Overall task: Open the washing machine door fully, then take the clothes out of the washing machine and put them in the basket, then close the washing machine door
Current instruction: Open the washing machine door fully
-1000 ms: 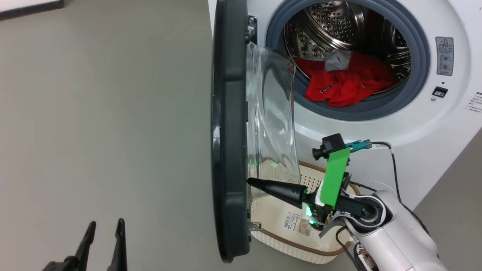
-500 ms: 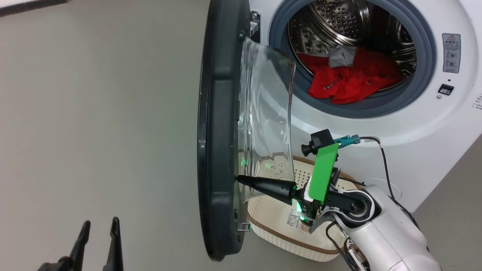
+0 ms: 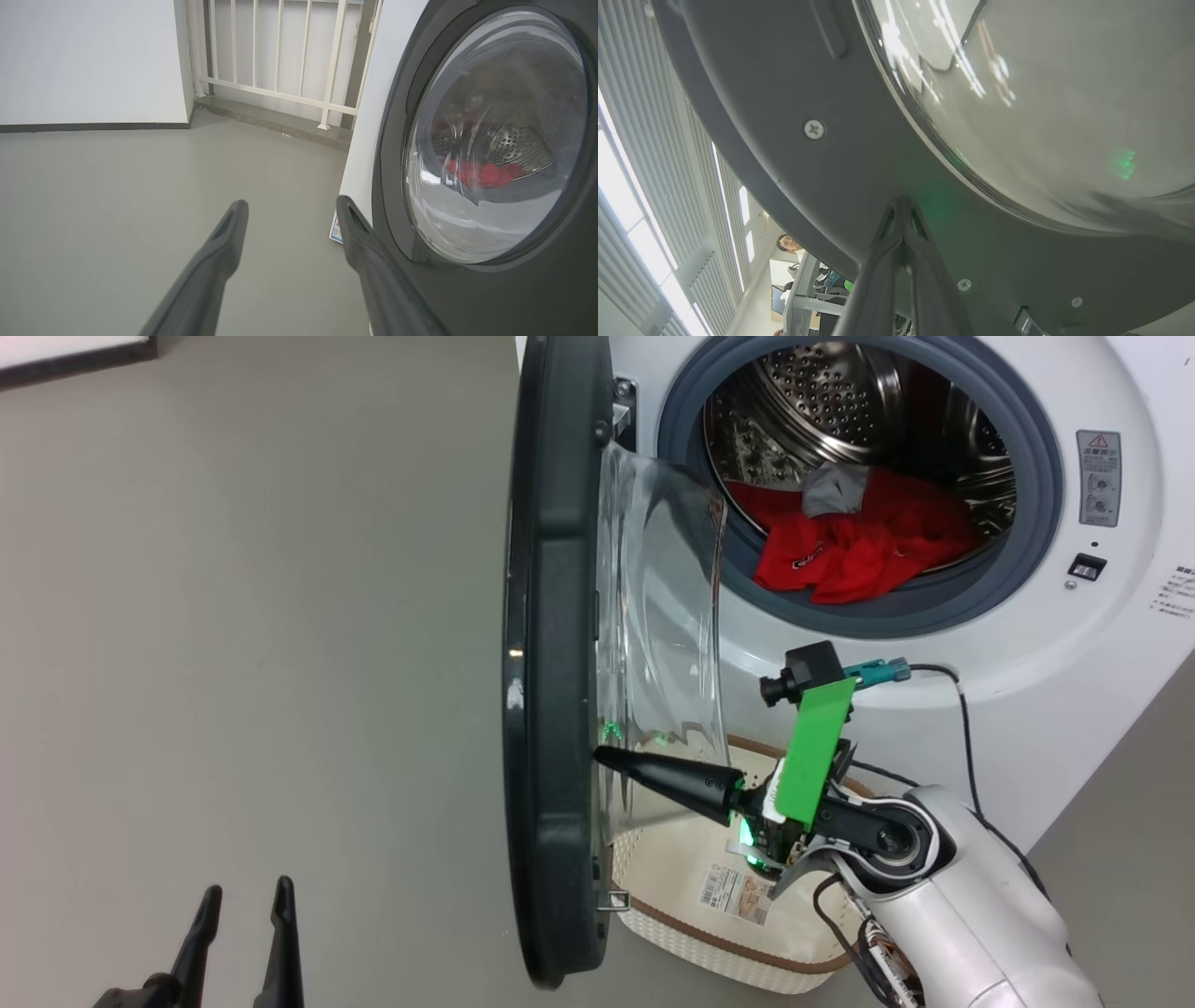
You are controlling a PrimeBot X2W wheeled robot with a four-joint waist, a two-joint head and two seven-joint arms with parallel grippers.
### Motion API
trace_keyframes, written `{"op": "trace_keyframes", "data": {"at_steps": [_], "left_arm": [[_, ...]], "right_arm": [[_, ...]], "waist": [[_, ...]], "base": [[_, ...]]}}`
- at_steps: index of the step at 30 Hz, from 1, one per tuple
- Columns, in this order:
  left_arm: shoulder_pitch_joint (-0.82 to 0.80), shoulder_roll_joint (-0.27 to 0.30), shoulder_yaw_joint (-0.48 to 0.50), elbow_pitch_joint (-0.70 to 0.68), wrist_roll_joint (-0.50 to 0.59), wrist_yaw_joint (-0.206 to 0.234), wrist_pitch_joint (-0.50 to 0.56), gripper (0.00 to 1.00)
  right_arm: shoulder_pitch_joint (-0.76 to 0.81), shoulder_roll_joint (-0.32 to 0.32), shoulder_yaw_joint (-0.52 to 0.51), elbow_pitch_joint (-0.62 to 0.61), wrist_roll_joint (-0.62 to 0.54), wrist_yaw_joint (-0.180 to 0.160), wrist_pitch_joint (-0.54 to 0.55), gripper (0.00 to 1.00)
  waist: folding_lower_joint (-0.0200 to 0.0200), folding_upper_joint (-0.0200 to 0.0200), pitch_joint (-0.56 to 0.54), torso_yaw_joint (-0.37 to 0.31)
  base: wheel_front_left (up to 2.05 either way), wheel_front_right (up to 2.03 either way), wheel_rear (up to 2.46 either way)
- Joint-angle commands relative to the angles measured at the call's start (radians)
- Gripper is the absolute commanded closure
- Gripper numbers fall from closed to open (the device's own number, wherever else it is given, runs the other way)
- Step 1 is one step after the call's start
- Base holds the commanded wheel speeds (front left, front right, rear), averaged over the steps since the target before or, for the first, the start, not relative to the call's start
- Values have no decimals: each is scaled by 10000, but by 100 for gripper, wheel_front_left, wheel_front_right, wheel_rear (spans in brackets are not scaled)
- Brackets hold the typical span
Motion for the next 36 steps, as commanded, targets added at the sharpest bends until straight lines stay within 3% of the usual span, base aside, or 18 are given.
{"op": "trace_keyframes", "data": {"at_steps": [1,3,4,14,18,28,30,36], "left_arm": [[-238,176,346,-176,67,-30,-82,0],[-225,204,348,-140,80,-30,-82,0],[-218,216,356,-131,82,-30,-82,0],[-150,249,475,-230,147,58,-82,0],[-111,241,513,-294,156,101,-82,0],[-20,336,626,-570,60,144,-77,0],[-18,332,573,-648,30,150,-47,0],[-1,342,509,-824,-4,211,26,0]], "right_arm": [[-65,123,23,-403,-117,75,-131,49],[52,52,-63,-617,-161,75,-196,2],[109,8,-100,-739,-198,75,-233,0],[850,-694,-441,-2266,-847,75,-818,0],[1245,-1104,-459,-2839,-1734,75,-1601,0],[2205,-1830,-296,-4195,-3656,75,-4459,0],[2439,-2240,-170,-4361,-4215,75,-5438,0],[2786,-2953,240,-4207,-5344,75,-7477,0]], "waist": [[-1,0,-49,-27],[-1,0,-108,-60],[-1,0,-126,-89],[-1,0,-228,-426],[-1,0,-278,-556],[-1,0,-283,-802],[-1,0,-247,-838],[-1,0,-248,-873]], "base": [[0,0,0],[0,0,0],[0,0,0],[0,0,0],[0,0,0],[0,0,0],[0,0,0],[0,0,0]]}}
